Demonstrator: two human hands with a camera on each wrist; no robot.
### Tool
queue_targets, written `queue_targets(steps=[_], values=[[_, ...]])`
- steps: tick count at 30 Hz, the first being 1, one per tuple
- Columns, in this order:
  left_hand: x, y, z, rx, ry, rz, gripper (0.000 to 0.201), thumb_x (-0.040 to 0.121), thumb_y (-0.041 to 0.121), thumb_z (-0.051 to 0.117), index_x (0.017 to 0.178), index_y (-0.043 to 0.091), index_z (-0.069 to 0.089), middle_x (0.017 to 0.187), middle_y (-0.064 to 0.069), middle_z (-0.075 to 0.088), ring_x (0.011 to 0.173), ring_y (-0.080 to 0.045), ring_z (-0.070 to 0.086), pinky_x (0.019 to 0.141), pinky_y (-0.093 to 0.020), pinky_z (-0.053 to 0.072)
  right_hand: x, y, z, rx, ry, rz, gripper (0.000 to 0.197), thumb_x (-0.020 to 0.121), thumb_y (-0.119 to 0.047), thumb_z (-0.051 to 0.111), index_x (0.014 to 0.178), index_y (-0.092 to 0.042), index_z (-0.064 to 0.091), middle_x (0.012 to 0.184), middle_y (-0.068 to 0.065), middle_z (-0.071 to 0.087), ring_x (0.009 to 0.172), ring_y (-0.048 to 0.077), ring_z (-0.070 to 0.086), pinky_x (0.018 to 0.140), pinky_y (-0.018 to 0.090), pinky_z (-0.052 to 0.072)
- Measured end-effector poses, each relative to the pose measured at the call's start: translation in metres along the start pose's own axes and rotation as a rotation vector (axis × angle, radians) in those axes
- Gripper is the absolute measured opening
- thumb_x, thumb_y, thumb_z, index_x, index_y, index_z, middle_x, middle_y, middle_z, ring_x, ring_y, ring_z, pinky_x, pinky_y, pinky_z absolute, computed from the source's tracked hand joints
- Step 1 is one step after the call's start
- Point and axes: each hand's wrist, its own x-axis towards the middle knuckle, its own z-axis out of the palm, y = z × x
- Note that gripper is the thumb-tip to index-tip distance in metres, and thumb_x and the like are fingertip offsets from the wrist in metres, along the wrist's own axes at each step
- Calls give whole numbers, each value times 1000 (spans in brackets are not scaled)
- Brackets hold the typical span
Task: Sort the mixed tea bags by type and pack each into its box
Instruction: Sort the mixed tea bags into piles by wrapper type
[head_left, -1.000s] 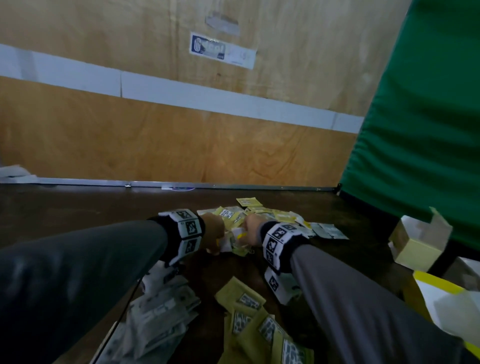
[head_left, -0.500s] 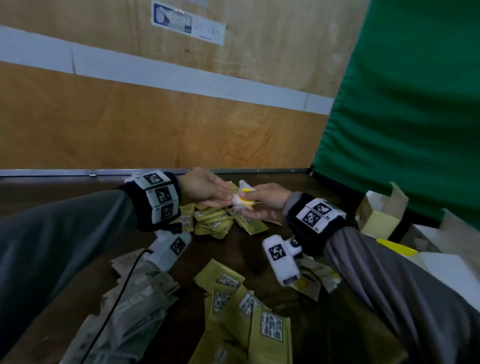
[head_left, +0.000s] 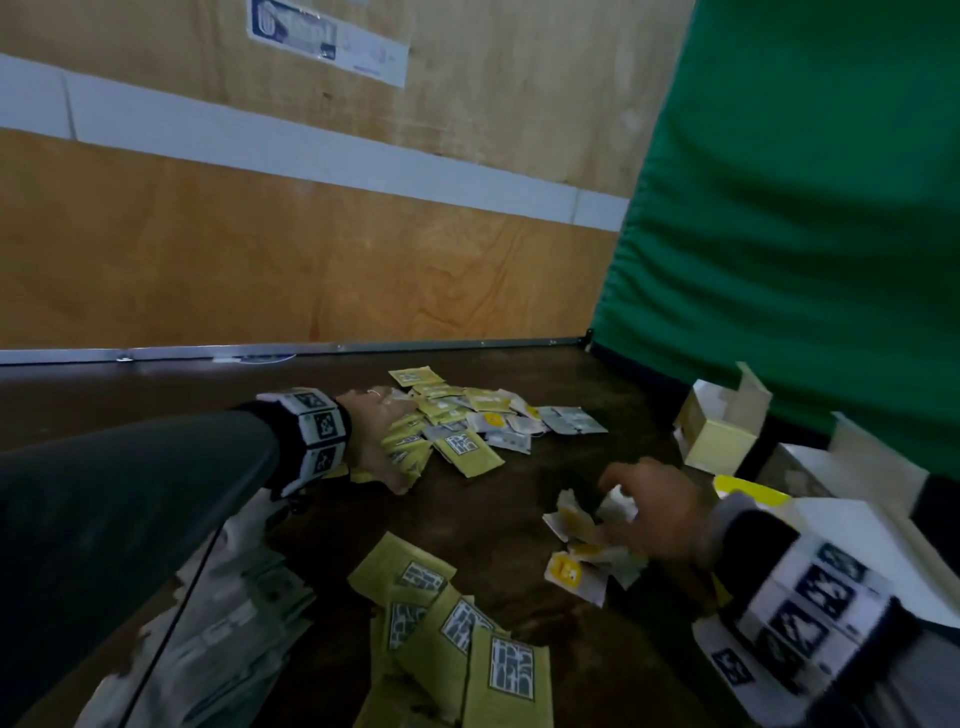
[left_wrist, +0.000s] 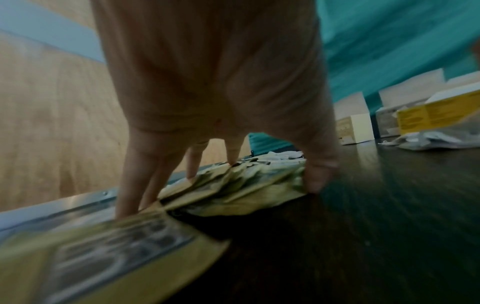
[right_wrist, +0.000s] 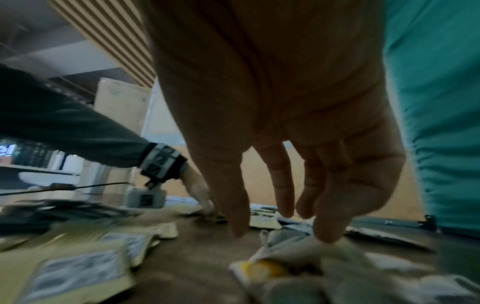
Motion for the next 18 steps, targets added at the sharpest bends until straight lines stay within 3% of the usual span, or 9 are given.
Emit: queue_targets(steps=[4,6,8,9,11,14,18], values=[[2,17,2,-3,-5,-27,97,81,58,62,153,25,7,159,-8,10,144,-29,20,112,-39,28,-31,-12,29,-45,-115,-93,43,83,-47,61,118,-23,50,121,2,48,107,19,53,82,26,42],[6,27,0,35,19,-28,77,92,40,56,152,18,13,155,-15,22,134,-29,38,96,-31,39,-41,-16,43,-110,-145,-186,43,84,-48,58,116,-21,50,121,2,51,107,19,53,86,29,45],[13,31,-2,88,57,-46,64,95,20,52,150,17,18,145,-19,36,111,-28,54,75,-28,46,-45,-18,50,-109,-172,-198,43,85,-48,57,118,-21,49,120,0,52,106,17,53,88,30,46],[16,31,-3,110,78,-67,63,95,12,50,149,18,19,138,-20,43,105,-29,58,73,-29,48,-46,-18,52,-104,-182,-197,42,86,-48,56,118,-23,49,120,-1,51,105,16,52,89,30,46],[15,28,-8,46,135,-110,64,92,3,48,148,20,24,125,-19,51,97,-30,62,70,-31,50,-47,-17,52,-95,-175,-220,41,86,-48,56,118,-24,49,120,-1,51,105,16,52,89,30,45],[5,20,-22,-66,233,-77,60,89,0,50,145,14,33,122,-19,57,96,-32,62,67,-35,54,-49,-13,49,-76,-142,-283,43,84,-48,59,117,-22,51,119,0,53,106,17,52,88,28,43],[-34,26,-35,-108,398,77,46,94,12,49,139,14,40,115,-15,60,96,-30,61,81,-44,54,-48,-12,48,-42,-122,-310,41,83,-44,63,111,-14,58,100,0,55,95,19,55,78,26,42]])
